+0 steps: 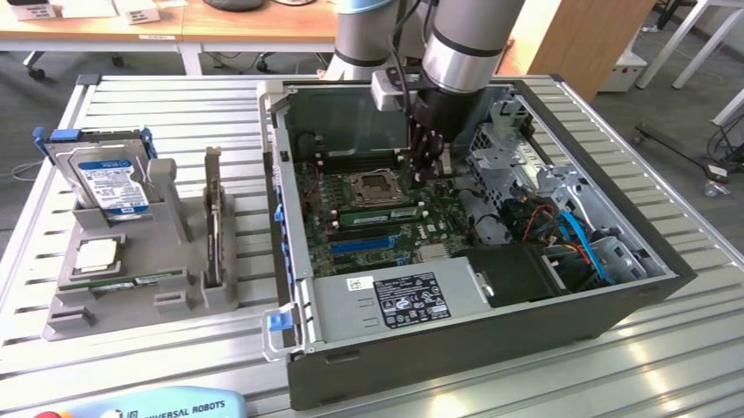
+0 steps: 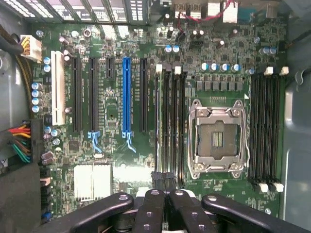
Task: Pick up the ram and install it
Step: 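Press down the ram until it locks into place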
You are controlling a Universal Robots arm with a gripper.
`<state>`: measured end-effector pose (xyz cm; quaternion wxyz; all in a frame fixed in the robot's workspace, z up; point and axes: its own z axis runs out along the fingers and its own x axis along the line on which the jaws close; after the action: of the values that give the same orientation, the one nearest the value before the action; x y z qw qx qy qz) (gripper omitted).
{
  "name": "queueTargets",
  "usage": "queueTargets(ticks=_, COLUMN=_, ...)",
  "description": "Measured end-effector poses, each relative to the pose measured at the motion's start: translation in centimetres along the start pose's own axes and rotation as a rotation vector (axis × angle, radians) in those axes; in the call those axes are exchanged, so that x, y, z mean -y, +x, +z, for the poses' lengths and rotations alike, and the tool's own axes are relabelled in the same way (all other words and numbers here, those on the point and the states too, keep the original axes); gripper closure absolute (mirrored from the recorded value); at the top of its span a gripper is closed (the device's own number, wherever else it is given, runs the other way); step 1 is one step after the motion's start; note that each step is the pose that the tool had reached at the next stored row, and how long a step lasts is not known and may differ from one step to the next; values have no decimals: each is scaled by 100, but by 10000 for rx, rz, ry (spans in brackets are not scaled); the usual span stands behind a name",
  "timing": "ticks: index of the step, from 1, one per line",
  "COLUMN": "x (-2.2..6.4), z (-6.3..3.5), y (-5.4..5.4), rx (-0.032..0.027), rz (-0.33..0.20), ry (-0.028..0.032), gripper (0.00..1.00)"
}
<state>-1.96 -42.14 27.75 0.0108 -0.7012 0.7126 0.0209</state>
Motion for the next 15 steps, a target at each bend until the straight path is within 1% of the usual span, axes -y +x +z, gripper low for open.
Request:
queueTargets(ticks=12, x=210, z=0, y=-4, rx=1, rz=133, ry=6, gripper=90)
queueTargets(ticks=15, x=235, z=0, y=-4, rx=1, rz=146, ry=6, gripper=90)
